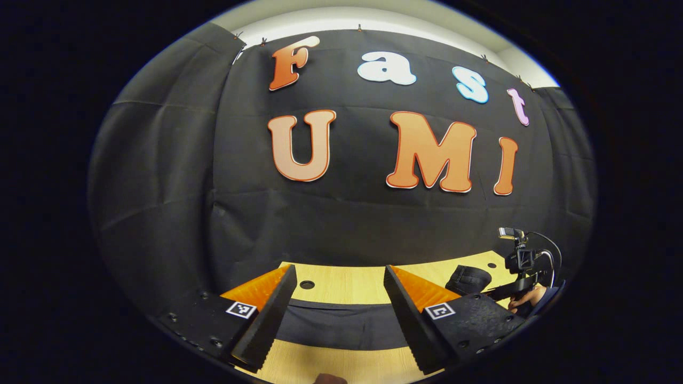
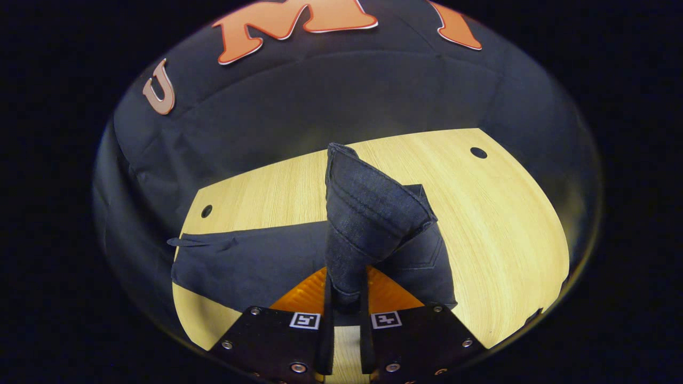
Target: Grasp the waist and the cuffs of the jeans and fold them to make the two legs overlap; first hold the waist and fold one-third of the jeans toward the cuffs, then hold the cuffs and fold the remaining one-third in the same direction to finish folding.
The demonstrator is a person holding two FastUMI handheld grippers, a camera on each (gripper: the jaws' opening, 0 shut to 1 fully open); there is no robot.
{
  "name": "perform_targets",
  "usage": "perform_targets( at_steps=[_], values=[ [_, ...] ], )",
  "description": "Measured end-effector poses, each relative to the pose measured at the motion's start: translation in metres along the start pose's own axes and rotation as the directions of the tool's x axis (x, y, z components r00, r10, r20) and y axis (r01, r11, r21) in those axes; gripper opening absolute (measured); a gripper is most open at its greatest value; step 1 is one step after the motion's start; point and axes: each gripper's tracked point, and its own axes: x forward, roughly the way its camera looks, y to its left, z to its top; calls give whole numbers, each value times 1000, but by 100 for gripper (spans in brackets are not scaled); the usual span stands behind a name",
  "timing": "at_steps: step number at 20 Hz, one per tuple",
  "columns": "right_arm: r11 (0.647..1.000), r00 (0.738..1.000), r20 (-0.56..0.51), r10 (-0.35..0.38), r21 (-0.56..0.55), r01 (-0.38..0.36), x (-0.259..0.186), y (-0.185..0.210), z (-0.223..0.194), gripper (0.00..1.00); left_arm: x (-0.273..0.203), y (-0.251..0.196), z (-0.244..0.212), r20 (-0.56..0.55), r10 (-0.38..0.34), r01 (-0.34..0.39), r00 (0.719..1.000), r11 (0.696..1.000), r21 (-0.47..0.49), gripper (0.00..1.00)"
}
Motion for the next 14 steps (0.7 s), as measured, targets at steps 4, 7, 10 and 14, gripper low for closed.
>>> perform_targets(
  at_steps=[4, 7, 10, 14],
  values=[
    [996, 998, -54, 18, -82, -23, 18, 20, -26, 20, 2, 12, -6, -16, 17, -17, 1000, 1000, -1, 98],
    [987, 988, -111, 112, -103, -123, 16, 51, -50, 31, 3, 22, -14, -35, 33, -33, 999, 999, -6, 98],
    [975, 972, -137, 189, -94, -203, 8, 87, -68, 51, 8, 33, -27, -69, 51, -53, 996, 998, -31, 98],
    [964, 968, -114, 224, -120, -237, -2, 90, -67, 63, 19, 55, -53, -151, 77, -90, 986, 992, -88, 98]
  ],
)
